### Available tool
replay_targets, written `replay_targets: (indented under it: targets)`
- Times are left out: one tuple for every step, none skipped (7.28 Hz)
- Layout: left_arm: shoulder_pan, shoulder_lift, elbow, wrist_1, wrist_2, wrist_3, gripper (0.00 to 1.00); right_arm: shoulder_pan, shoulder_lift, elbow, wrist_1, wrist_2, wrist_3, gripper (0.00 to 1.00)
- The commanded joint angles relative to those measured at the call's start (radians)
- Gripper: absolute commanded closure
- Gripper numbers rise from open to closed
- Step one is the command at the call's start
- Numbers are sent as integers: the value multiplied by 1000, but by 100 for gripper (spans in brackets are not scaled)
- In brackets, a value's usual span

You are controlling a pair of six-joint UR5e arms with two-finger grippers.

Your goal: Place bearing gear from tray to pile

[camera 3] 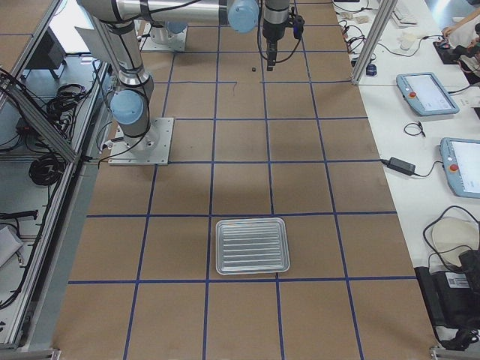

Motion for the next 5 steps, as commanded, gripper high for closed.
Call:
replay_targets:
  targets:
    - [-69, -1, 7, -10, -56, -145, 0, 66, -64, 21, 24, -36, 75, 0]
    - [-202, 14, 24, -4, -67, -251, 0, 66, -57, 21, 21, -54, 16, 0]
    - [-343, 23, 51, 5, -66, -354, 0, 29, -51, 22, 20, -53, 24, 0]
    - [-451, 33, 65, 5, -101, -443, 0, -5, -35, 30, 18, -48, 27, 0]
    - [-526, 27, 65, 43, -153, -506, 0, -13, -35, 48, 20, -54, 23, 0]
